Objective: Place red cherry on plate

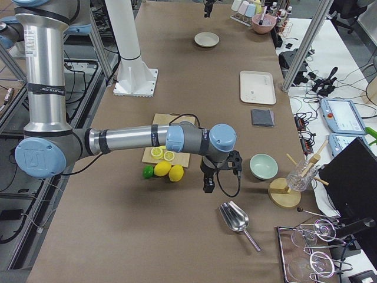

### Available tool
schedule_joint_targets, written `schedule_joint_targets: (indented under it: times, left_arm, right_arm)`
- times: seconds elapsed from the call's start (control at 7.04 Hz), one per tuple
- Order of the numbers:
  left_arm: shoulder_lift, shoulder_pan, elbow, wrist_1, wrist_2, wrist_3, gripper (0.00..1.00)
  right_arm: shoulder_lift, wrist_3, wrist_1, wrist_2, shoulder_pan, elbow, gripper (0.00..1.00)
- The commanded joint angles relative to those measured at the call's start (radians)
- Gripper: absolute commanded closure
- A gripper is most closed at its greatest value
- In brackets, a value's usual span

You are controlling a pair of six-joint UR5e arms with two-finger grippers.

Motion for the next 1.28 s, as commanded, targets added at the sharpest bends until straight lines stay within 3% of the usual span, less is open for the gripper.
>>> schedule_joint_targets:
  times: [0.0,0.28,0.57,0.99,1.14]
  left_arm:
    - [-0.015,0.029,0.014,-0.104,0.003,-0.118,0.02]
    - [-0.024,0.098,0.011,-0.274,0.058,-0.327,0.02]
    - [-0.044,0.114,0.004,-0.302,0.066,-0.389,0.02]
    - [-0.053,0.149,0.0,-0.304,0.156,-0.398,0.02]
    - [-0.067,0.183,-0.005,-0.374,0.2,-0.514,0.02]
  right_arm:
    - [-0.004,0.001,-0.001,0.002,0.0,0.001,0.0]
    - [-0.014,0.001,0.0,0.0,0.0,0.003,0.0]
    - [-0.024,0.001,0.003,0.002,0.0,0.004,0.0]
    - [-0.027,0.001,0.005,0.011,0.0,0.007,0.0]
    - [-0.036,0.001,0.008,0.014,0.0,0.009,0.0]
